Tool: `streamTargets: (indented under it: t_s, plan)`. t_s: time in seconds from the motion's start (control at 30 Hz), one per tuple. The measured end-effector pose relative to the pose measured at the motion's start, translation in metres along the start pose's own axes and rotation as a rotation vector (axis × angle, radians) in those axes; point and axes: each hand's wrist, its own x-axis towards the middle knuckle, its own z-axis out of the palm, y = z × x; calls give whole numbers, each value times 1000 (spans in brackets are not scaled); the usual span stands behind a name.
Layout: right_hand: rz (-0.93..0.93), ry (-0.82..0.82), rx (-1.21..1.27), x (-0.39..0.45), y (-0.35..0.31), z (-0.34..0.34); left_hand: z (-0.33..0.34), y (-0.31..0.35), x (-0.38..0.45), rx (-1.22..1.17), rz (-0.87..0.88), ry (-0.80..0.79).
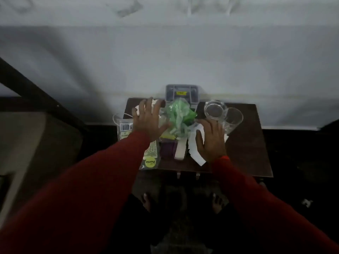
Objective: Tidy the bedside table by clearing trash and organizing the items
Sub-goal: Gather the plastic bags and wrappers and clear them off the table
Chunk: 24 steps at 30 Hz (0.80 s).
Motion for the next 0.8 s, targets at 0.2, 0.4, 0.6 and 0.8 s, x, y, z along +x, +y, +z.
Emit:
streamTargets:
  t_s: [0.2, 0.4, 0.6, 0.8]
  plan:
    - [12, 103, 130, -69, -16, -30, -21, 32, -7, -8, -41, 143]
    - [84, 129, 330, -120, -4, -51, -65, 60, -26, -124, -125, 325]
    - [420, 122, 947, -68, -32, -46, -53, 68, -69, -609, -7, 460]
    - [455, 155, 1126, -13, -48, -25, -13, 60, -96, -1021, -104, 517]
